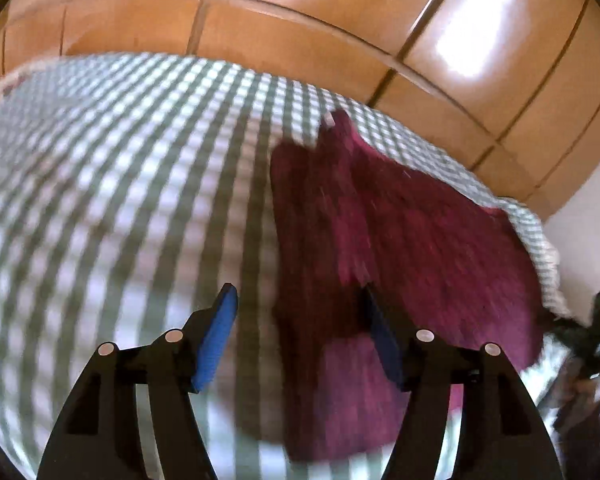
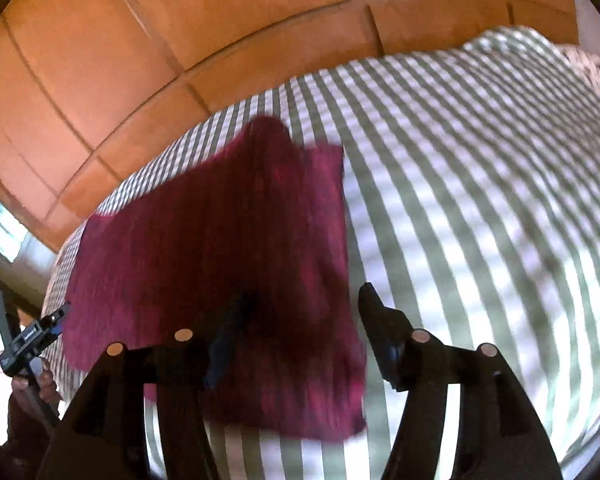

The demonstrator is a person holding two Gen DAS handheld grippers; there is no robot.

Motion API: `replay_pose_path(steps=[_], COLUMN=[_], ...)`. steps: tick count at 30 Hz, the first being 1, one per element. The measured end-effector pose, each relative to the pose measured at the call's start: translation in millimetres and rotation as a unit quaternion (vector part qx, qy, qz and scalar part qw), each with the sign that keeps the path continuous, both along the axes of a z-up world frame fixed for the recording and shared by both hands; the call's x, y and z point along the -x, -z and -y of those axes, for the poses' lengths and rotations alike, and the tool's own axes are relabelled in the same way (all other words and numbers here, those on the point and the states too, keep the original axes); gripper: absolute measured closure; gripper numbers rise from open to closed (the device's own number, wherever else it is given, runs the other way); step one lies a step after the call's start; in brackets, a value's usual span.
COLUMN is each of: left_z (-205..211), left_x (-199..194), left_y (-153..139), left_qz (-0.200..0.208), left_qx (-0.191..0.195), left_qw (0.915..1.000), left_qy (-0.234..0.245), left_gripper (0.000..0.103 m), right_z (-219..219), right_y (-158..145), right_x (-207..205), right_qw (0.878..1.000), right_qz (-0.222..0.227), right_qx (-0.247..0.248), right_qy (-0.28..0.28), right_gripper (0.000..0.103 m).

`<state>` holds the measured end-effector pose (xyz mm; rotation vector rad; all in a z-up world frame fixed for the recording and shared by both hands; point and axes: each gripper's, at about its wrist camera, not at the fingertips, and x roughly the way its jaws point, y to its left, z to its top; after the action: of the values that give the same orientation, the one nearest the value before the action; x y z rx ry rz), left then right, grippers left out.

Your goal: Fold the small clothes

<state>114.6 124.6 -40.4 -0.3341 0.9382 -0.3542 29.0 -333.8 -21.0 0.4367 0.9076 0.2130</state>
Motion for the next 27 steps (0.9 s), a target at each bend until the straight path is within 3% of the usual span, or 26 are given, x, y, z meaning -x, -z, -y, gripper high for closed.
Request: replay_pose_path(steps=[5,6,7,8,11,17,23,27], left_z=[0.6,0.9,1.3,1.5,2.5,-9.1,-20.0,-24.9], left_x=[40.4,42.5,43.1,43.3,49.2,73.1,122.8,122.1], left_y=[19.5,22.5,23.7,23.4,14.4,1.1,0.9,-9.0], left_qz=[-0.020,-0.025,-0.029,-0.038,-0.030,-0.031,-0.057,-0.046], left_qx=[0.015,0.022,0.044,0.064,0.049,0.061,0.057,0.051], left_qw=[0.9996,0.9994,0.9984,0.9970,0.9981,0.9970,0.9956,0.9968], left_qy=[0.010,0.009,0.017,0.022,0.022,0.038,0.048,0.041], left_gripper=[0.041,0.047,0.069,0.075,0.088,0.090,0.090,0.081], right_z=[-9.4,-11.4,-11.3,-10.3,-7.5,1.3,7.1,12.4], right_y=[20.5,21.4,21.4,20.4,8.6,-9.7,1.7,-7.9], right_x=[31.8,32.4,30.8,30.6,35.9,67.4,107.0,106.5], right_qw=[1.000,1.000,1.000,1.000,1.000,0.999,0.998,0.999], right_qz=[-0.017,-0.015,-0.016,-0.016,-0.004,0.005,-0.032,-0.014], right_qx=[-0.014,-0.009,-0.010,-0.011,-0.011,-0.029,-0.026,-0.025], right_qy=[-0.002,0.005,0.011,0.014,0.005,-0.020,-0.041,-0.023], right_gripper=[0.049,0.057,0.069,0.074,0.091,0.092,0.092,0.084])
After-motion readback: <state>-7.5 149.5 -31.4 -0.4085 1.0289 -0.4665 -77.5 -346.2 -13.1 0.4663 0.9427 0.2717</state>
